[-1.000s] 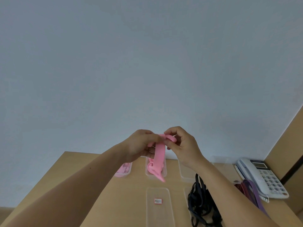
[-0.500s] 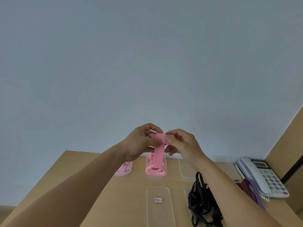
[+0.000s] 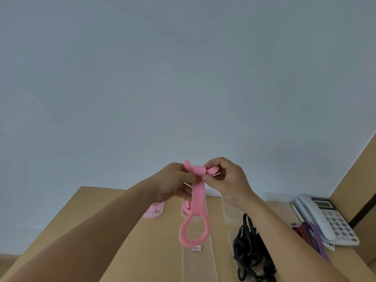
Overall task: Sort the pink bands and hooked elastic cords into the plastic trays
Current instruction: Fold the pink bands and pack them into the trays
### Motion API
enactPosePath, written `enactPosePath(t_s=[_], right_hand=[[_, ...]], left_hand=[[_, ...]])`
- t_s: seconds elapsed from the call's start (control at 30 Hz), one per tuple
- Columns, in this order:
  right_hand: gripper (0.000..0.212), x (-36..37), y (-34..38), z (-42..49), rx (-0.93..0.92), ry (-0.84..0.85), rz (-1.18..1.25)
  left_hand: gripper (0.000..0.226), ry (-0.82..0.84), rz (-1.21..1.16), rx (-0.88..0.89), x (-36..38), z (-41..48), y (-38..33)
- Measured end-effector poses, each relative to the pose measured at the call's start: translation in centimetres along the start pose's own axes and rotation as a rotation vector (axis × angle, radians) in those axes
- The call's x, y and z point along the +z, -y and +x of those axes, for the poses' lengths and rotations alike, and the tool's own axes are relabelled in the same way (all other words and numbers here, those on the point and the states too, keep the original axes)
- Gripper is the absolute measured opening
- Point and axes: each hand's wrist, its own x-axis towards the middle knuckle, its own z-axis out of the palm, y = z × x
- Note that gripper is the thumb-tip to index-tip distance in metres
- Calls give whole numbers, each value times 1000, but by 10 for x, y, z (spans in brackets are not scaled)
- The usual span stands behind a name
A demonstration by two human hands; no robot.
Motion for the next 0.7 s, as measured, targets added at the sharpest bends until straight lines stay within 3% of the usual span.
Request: enactPosePath(t_s=[0.27,0.33,0.53,0.7], right_hand=[[36,2,-4,2,-76,-2,-93],[38,1,-5,2,-76,27,-130],[22,-2,-2,7,115,108,168],[12,6,-5,10,169,108,87]], left_hand=[[35,47,-57,-6,-1,0,-3],[30,34,-56,-6,-1,-1,-5],[28,-50,-121,77,-6,1,-2],[31,-81,18,170,-7,-1,-1]])
